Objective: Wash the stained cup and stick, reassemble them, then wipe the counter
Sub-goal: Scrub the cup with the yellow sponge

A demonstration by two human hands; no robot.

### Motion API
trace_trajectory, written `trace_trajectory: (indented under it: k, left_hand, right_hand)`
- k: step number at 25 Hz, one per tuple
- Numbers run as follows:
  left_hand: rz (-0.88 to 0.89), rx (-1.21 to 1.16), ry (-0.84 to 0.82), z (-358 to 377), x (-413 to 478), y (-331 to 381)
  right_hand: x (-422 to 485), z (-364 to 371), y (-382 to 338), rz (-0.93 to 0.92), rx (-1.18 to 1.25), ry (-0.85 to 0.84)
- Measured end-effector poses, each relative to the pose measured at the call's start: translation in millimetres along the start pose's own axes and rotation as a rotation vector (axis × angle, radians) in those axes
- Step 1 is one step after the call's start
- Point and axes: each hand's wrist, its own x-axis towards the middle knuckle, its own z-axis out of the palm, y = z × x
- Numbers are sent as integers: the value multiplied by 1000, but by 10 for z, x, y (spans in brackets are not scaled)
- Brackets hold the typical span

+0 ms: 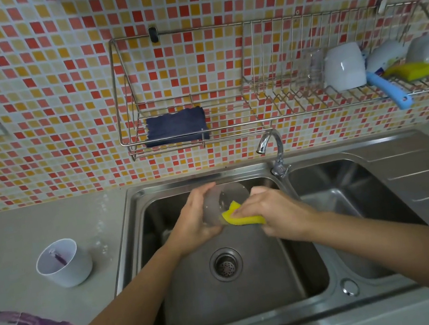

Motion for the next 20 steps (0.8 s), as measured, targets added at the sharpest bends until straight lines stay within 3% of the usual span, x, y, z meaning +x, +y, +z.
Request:
trace_trajectory:
  k: [4,10,12,16,18,20]
  left_hand:
    - [53,10,18,157,-32,111]
    - [47,-31,-129,66,4,199]
    - [61,-10,-92,94,7,217]
    - [71,11,41,176,-48,123]
    - [79,13,91,241,-67,157]
    - [85,12,105,287,-43,238]
  right_hand:
    - [31,-10,-11,-53,-228,-114]
    - [-50,-87,65,-338,-646,-17]
    - [-55,-89,6,-273,-596,9]
    - [-118,-105,-146,93,4,-62]
    - [-122,-102,-101,53,-38,-48]
    - [-129,-117,-46,-51,-257,-36]
